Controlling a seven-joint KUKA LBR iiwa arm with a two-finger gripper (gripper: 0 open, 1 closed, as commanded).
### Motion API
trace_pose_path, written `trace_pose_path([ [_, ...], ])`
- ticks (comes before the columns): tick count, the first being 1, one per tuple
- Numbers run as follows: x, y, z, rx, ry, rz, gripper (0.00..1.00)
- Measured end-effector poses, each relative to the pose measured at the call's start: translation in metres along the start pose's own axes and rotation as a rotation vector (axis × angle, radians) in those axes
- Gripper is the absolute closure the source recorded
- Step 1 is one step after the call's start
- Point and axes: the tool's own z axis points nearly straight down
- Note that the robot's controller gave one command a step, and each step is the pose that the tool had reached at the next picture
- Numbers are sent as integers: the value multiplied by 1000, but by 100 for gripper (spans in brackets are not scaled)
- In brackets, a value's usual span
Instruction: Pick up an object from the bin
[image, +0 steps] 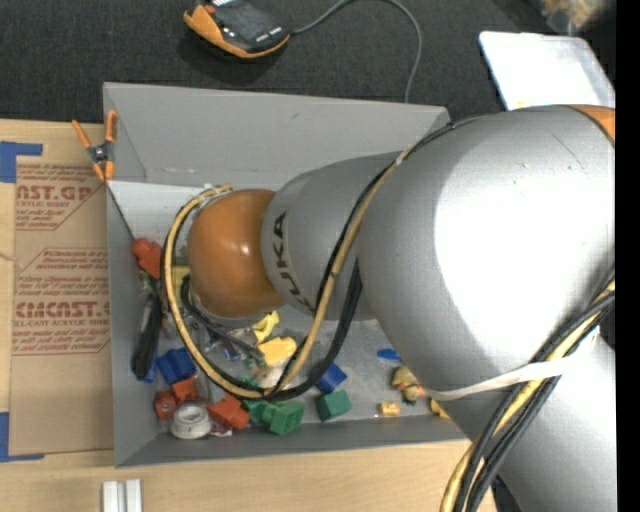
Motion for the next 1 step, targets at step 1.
trace_pose_path([
  [1,-13,-1,-58,-1,1,-237,0],
])
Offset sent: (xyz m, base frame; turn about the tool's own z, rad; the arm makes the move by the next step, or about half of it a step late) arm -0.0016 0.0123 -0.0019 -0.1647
